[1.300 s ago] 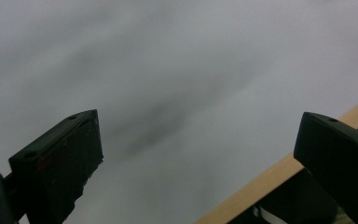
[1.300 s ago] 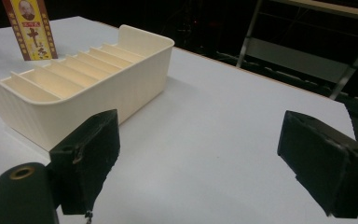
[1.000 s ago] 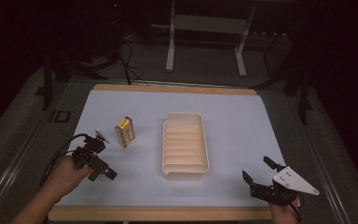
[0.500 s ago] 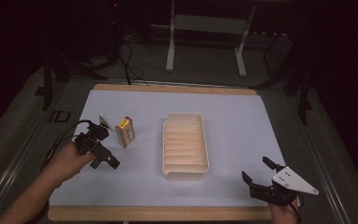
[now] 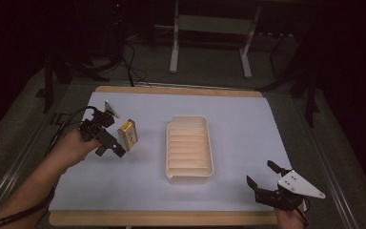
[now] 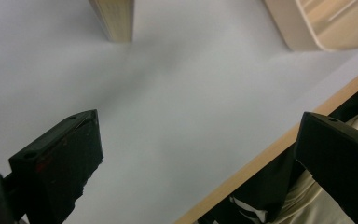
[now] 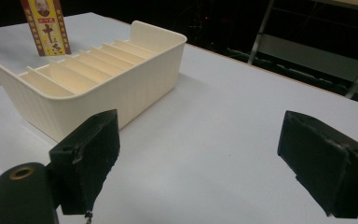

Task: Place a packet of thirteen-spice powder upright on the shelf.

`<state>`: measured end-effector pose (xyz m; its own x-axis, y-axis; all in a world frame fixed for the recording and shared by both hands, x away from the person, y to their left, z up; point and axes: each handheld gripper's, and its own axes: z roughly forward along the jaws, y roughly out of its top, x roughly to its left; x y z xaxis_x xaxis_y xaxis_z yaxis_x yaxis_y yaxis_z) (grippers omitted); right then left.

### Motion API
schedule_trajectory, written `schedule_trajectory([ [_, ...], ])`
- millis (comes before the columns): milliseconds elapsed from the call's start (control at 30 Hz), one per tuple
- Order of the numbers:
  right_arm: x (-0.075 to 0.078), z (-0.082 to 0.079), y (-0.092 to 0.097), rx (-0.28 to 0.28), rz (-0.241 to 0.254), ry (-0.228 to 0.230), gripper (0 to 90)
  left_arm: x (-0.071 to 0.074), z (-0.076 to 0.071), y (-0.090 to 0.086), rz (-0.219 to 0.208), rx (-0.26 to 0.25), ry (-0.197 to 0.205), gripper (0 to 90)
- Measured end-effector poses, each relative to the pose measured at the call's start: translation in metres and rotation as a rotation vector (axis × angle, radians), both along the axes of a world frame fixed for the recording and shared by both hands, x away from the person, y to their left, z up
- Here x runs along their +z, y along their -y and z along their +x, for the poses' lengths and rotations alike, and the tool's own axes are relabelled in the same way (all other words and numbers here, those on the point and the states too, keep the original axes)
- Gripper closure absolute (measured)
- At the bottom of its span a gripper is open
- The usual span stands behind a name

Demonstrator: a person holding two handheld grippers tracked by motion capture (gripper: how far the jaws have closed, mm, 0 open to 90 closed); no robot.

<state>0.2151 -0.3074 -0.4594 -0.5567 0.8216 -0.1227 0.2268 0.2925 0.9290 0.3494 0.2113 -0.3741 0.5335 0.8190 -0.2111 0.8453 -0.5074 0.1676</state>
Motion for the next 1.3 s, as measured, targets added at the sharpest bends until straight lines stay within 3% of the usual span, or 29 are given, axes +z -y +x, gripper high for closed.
schedule_trajectory([
  [300, 0.000, 0.000, -0.001, 0.004, -0.003, -0.002, 12.8, 0.010, 0.024, -0.003, -0.007, 0.019, 0.000, 1.1],
  [500, 0.000, 0.000, 0.000, -0.003, -0.004, 0.005, 12.9, 0.013, 0.038, 0.003, -0.027, -0.003, -0.013, 1.1],
  [600, 0.000, 0.000, 0.000, -0.003, -0.005, 0.003, 12.9, 0.012, 0.045, 0.008, -0.011, -0.022, -0.009, 1.1],
  [700, -0.001, 0.000, 0.000, -0.001, -0.008, 0.001, 12.9, 0.012, 0.050, 0.012, 0.031, -0.029, 0.020, 1.1],
  [800, -0.001, 0.001, 0.000, 0.000, -0.006, 0.001, 12.9, 0.007, 0.061, 0.016, 0.074, -0.035, 0.018, 1.2],
  [933, -0.001, 0.000, 0.000, 0.002, -0.007, 0.000, 12.9, 0.001, 0.070, 0.016, 0.080, -0.023, 0.002, 1.2],
  [1033, -0.001, 0.001, 0.000, 0.004, -0.007, -0.003, 12.9, -0.008, 0.079, 0.018, 0.085, -0.045, -0.011, 2.3],
  [1200, -0.002, 0.001, 0.000, 0.003, -0.006, -0.006, 12.9, -0.014, 0.085, 0.019, 0.068, -0.043, 0.005, 12.8],
  [1300, -0.002, 0.001, 0.000, 0.004, -0.007, -0.009, 12.9, -0.021, 0.089, 0.022, 0.072, -0.083, -0.005, 16.0],
])
